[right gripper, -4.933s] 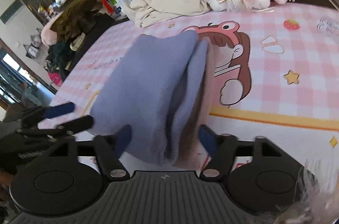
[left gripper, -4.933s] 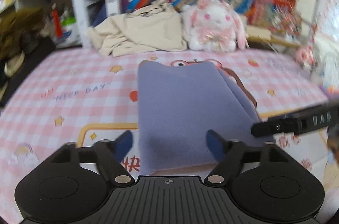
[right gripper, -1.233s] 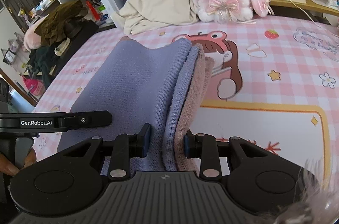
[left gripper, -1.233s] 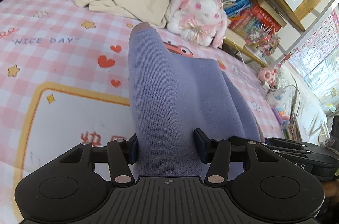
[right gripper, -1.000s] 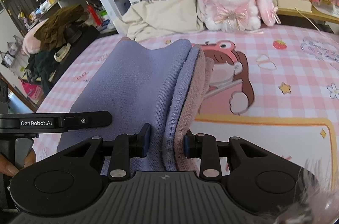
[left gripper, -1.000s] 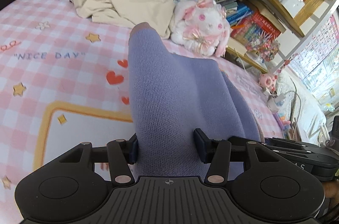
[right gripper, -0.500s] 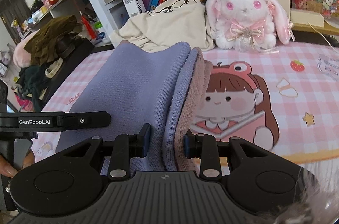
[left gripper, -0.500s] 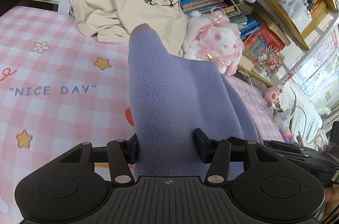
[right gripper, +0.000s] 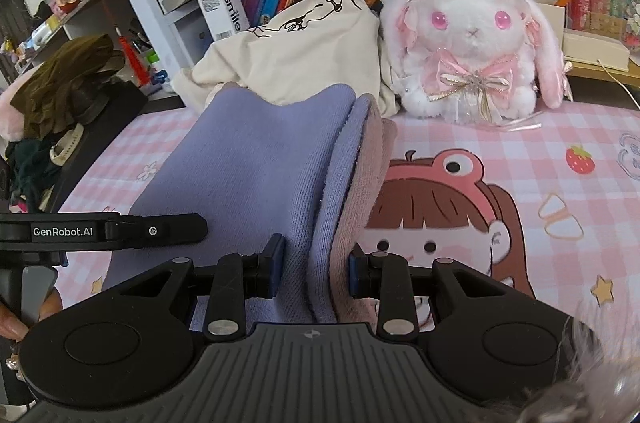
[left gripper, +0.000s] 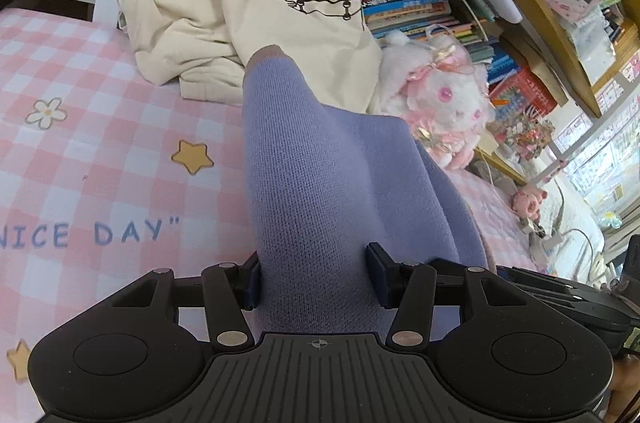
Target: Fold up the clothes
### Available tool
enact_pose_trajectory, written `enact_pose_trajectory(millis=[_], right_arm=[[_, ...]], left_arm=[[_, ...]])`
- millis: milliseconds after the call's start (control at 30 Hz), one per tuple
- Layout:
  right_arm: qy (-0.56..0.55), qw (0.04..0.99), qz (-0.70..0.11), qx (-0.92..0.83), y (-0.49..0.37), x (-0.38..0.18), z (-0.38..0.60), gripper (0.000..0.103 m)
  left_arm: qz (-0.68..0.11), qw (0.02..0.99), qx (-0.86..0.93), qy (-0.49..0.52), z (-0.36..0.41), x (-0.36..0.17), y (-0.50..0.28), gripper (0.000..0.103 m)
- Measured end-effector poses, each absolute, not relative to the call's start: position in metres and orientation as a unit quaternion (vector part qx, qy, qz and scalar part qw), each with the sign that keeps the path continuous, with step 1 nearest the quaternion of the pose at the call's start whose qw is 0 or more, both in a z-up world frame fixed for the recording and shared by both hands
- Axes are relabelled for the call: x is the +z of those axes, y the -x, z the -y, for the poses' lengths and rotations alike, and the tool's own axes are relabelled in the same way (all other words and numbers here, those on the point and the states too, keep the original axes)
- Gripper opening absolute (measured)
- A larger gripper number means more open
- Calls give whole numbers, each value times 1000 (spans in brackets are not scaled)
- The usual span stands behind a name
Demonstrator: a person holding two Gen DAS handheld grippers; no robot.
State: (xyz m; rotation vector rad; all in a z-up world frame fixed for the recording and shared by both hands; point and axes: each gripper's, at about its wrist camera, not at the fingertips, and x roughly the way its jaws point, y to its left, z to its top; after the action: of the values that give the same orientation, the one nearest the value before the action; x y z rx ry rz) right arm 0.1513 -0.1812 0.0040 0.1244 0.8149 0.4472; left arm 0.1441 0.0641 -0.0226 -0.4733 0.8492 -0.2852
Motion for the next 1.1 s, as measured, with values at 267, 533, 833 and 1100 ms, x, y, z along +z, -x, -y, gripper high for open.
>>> enact_pose_trajectory(millis=[267,533,833,1100], right_arm=[[-72,882,-416,209,-179,-13,175,29],[-109,879,-423,190,-200,-21,175,31],[-119,883,-428,153,-202,-25,169,52],[-90,905,-386,152,-173,-5,172,79]], left_arm=[[-419,868,-134,230,-73,-38,-169,50],[-425,857,-128,262,-84,-51,-187,51],[-424,863,-96,256,-83,-51,-192,67],[-371,902,-74,207,-72,-17,-156,76]])
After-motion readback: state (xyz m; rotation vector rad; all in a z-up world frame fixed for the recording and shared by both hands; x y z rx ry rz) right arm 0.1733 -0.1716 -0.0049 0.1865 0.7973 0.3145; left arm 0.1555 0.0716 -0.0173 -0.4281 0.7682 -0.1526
